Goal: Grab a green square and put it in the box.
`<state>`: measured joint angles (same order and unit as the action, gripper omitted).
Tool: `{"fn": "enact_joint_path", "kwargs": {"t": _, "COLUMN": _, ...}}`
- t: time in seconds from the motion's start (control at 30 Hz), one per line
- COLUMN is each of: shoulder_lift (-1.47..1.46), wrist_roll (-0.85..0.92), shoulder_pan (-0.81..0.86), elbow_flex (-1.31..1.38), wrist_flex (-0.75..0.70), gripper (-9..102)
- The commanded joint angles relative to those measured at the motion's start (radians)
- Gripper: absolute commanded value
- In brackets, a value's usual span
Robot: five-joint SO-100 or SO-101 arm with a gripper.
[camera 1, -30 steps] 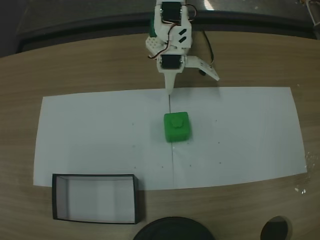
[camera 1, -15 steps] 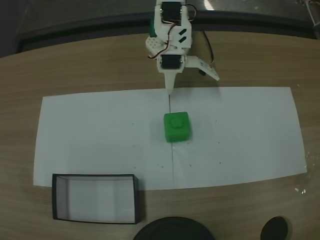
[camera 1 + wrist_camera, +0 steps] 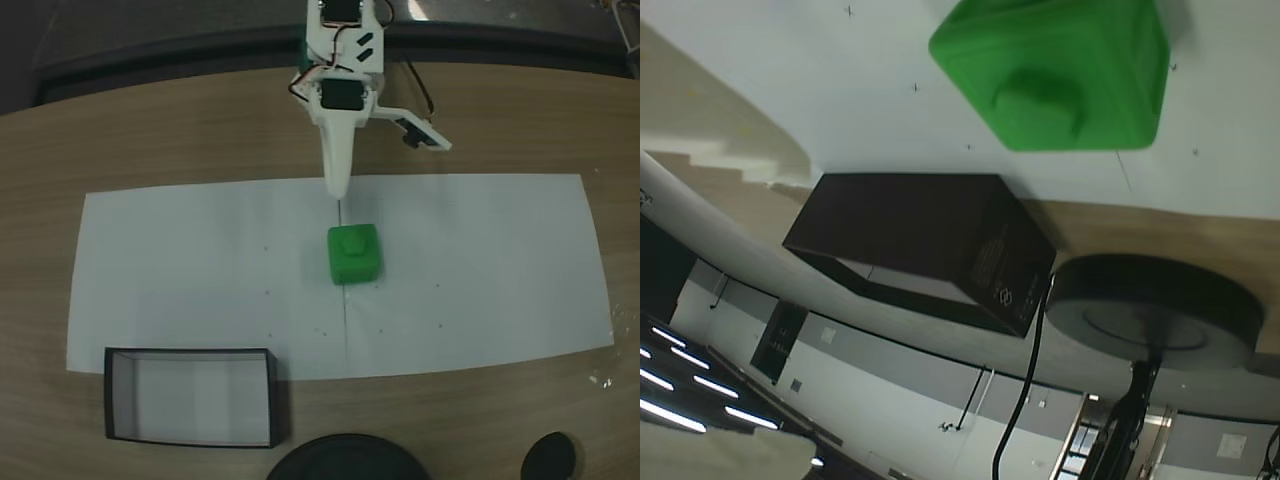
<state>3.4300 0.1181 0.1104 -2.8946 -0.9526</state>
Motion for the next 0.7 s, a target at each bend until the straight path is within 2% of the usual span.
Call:
{"fn": "enact_joint_path", "kwargs": {"t": 0.0, "shoulder_lift": -0.072, "wrist_roll": -0.003, "shoulder_pan": -0.018, "elbow_flex": 0.149, "wrist_flex": -0.002, "gripper": 27}}
{"fn": "enact_joint_path", "kwargs": {"t": 0.1, "shoulder_lift": -0.259, "wrist_roll": -0.005, "shoulder_pan": -0.055, "elbow_flex": 0.232, "wrist_flex": -0.063, "gripper": 29}}
{"fn": "enact_joint_path", "kwargs": {"t": 0.37, "shoulder_lift": -0.896, "wrist_roll": -0.012, "shoulder_pan": -0.074, "elbow_flex": 0.543, "wrist_flex": -0.25, "gripper": 42}}
{"fn": "enact_joint_path", "kwargs": {"t": 0.67, "shoulder_lift": -1.471, "wrist_roll": -0.046, "shoulder_pan": -0.077, "elbow_flex": 0.788, "wrist_flex": -0.249, "gripper": 47}}
